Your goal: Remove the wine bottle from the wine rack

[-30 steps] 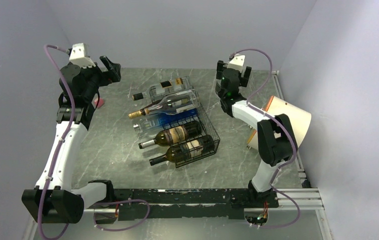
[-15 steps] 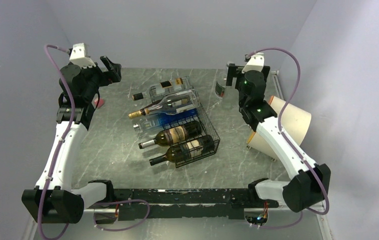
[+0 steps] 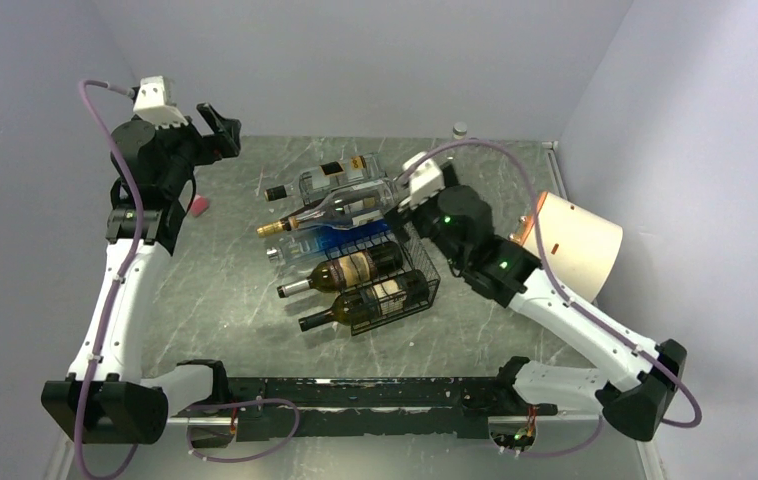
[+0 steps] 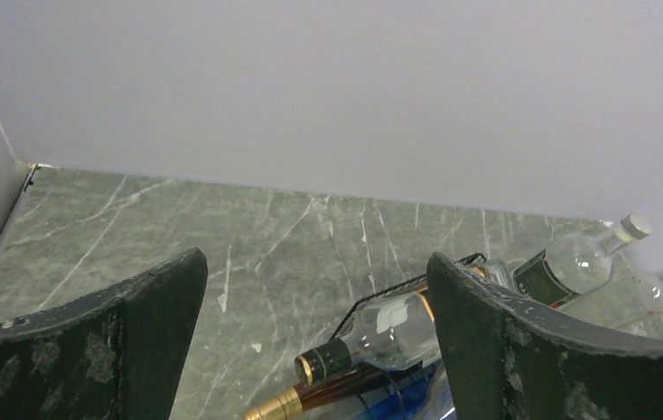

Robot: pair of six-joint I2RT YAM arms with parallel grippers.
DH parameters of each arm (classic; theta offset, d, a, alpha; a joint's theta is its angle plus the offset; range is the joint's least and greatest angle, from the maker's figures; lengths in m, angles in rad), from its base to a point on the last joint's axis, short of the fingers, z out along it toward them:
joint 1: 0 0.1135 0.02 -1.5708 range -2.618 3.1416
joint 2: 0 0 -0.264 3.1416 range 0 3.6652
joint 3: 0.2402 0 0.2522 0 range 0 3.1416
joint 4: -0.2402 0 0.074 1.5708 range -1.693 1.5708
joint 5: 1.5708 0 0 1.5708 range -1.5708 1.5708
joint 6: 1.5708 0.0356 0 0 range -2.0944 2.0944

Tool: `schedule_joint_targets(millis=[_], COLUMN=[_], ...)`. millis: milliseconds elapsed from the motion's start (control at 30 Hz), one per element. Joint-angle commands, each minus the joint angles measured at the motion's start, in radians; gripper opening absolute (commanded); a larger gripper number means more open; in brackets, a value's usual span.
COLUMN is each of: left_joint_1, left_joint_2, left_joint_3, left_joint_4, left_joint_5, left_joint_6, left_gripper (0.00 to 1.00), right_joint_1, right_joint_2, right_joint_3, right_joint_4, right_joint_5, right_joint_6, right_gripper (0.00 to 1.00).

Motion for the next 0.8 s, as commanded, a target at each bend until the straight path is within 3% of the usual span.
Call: schedule_joint_targets(millis=[0, 167, 300, 533, 767], left_joint_1=[-0.011, -0.011, -0.011, -0.01, -0.004], left_joint_2=[-0.051, -0.092, -0.109, -0.137, -0.134], left_joint_3=[-0.075, -0.136, -0.142, -0.145, -0.144], left_joint_4=[0.02, 0.029, 0.033, 0.028, 0.026], left_joint_5=[-0.006, -0.013, -0.019, -0.022, -0.017], left_joint_6=[0.023, 0.02, 0.036, 0.036, 0.03], left_gripper=[0.99, 0.99, 0.99, 0.99, 0.99], right_joint_1=[0.145, 0.35, 0.403, 0.429, 0.385], right_joint_2=[0.06, 0.218, 0.376, 0.606, 0.801], right_joint_3=[0.034, 0.036, 0.087, 0.126, 0.251], right_joint_4=[-0.002, 0.137, 0.195, 0.451, 0.481], right_joint_5=[-0.043, 0.235, 0.201, 0.252, 0.195], right_joint_6=[-0.136, -0.42, -0.575, -0.849, -0.911], right_gripper=[1.0, 1.0, 1.0, 1.0, 1.0])
